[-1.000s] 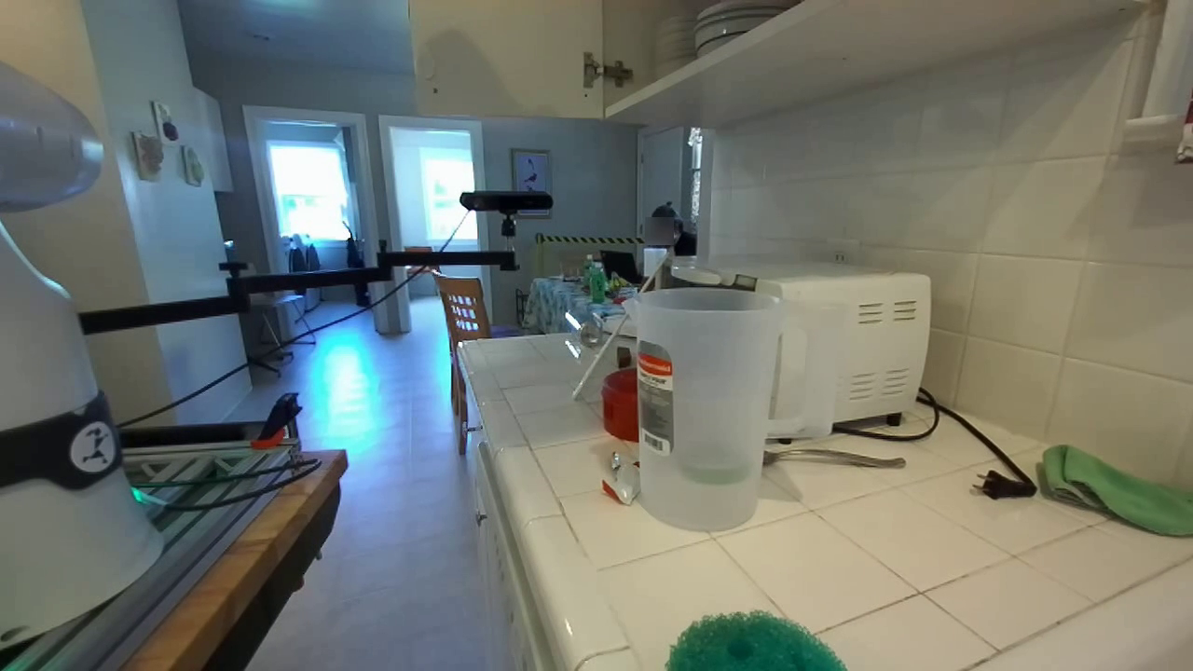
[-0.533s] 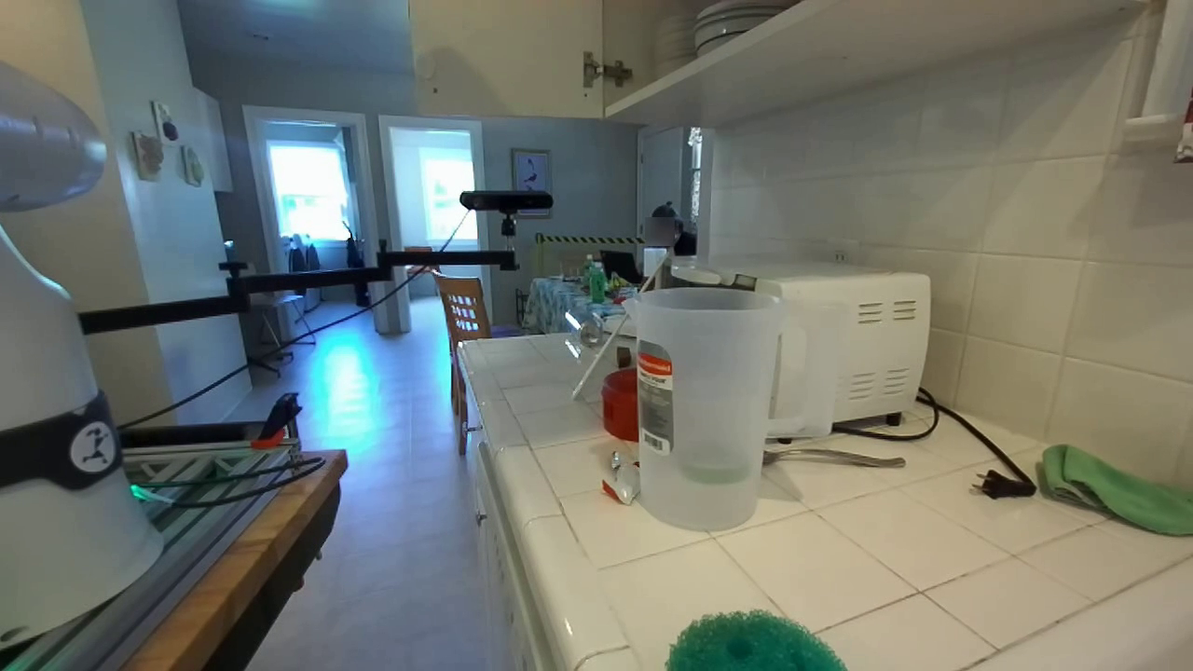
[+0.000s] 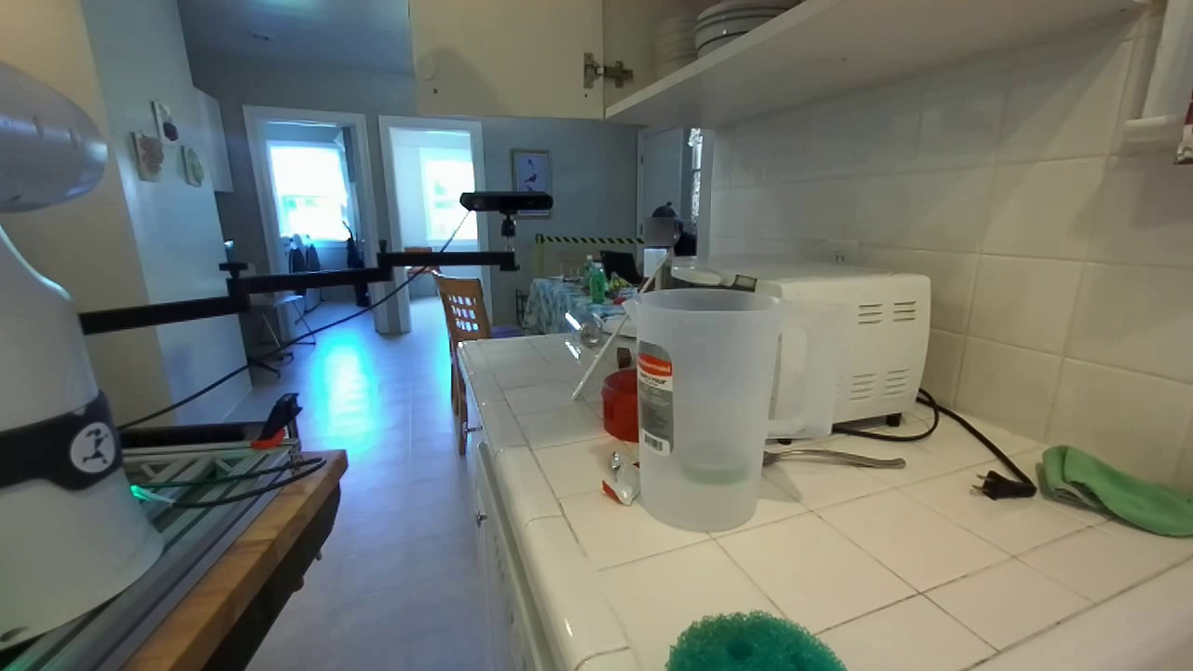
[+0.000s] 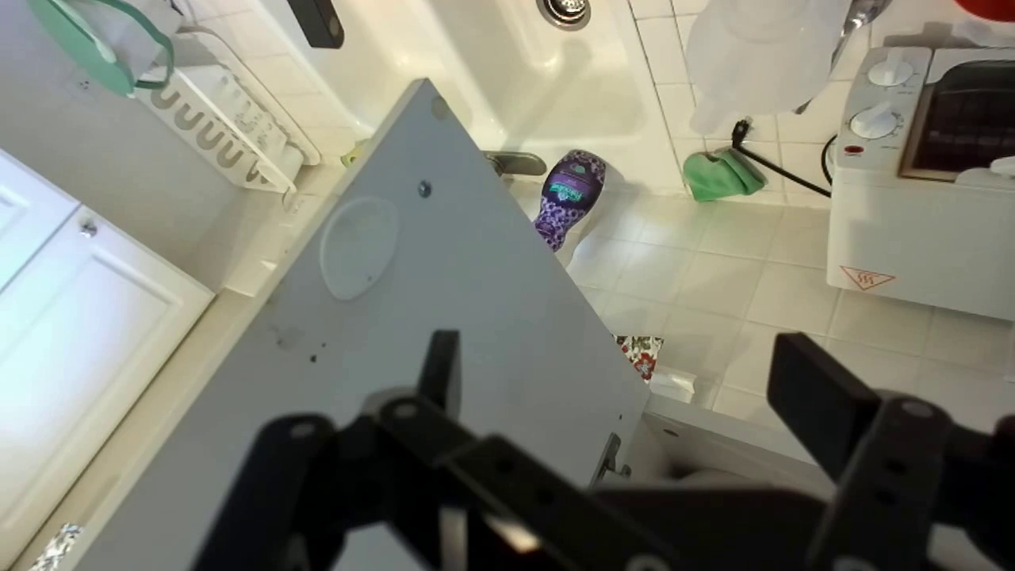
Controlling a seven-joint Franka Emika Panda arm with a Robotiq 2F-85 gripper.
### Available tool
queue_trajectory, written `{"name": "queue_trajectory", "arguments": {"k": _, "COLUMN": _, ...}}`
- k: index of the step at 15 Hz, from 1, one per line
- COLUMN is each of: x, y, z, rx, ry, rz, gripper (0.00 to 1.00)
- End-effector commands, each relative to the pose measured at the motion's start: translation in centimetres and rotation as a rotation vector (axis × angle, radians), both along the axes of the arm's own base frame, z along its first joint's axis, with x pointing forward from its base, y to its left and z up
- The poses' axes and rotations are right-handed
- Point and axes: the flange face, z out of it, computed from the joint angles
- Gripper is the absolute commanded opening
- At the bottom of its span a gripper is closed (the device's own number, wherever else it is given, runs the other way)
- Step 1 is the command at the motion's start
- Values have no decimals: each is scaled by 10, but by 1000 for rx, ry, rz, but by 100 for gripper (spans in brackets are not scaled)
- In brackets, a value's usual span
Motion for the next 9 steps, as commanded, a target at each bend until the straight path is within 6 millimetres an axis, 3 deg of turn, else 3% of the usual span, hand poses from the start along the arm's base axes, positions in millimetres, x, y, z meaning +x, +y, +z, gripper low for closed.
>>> {"name": "queue_trajectory", "arguments": {"k": 1, "x": 0, "y": 1, "z": 1, "rx": 0, "ry": 1, "rz": -1, "gripper": 100}}
{"name": "queue_trajectory", "arguments": {"k": 9, "x": 18, "y": -5, "z": 6, "rx": -16, "ry": -24, "rz": 15, "gripper": 100}}
